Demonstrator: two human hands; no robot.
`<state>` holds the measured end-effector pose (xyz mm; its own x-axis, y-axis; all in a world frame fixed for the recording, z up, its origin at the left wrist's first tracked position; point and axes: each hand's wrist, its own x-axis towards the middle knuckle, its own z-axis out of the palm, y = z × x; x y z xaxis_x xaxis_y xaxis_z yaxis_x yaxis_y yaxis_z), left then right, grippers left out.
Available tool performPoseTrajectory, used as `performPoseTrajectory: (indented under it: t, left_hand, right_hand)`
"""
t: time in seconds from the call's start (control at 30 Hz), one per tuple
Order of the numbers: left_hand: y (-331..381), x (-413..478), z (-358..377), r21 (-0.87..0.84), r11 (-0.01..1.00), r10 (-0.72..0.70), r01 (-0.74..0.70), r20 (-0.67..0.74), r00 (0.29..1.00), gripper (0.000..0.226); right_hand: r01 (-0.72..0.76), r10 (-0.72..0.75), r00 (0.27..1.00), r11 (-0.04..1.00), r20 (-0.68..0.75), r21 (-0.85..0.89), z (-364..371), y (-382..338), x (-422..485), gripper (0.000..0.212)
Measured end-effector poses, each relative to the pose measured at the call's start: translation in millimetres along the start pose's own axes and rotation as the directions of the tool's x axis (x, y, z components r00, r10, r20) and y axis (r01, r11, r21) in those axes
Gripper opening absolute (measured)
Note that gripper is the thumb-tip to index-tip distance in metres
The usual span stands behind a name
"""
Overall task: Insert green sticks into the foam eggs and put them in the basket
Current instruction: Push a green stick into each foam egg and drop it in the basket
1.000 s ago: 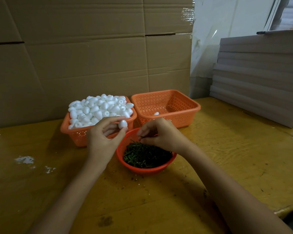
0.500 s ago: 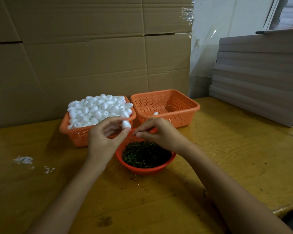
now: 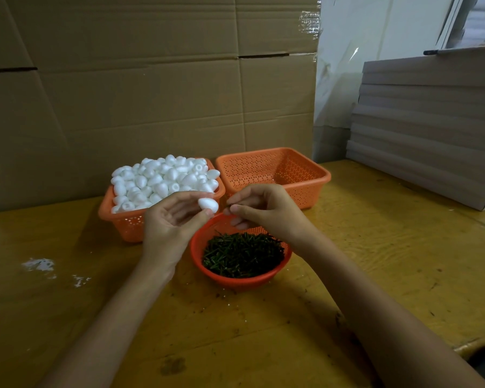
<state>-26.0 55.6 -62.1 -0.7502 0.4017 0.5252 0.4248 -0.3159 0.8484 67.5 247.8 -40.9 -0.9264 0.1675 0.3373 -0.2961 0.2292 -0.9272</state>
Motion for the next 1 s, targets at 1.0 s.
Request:
performPoseTrajectory:
  t: [1.0]
  left_hand:
    - [5, 1, 1, -0.055, 0.998, -0.014, 0.014, -0.010, 1.000, 0.035]
  right_hand:
    - [-0.008, 0.008, 0.999, 1.000, -0.038, 0.019, 14, -3, -5, 0.018]
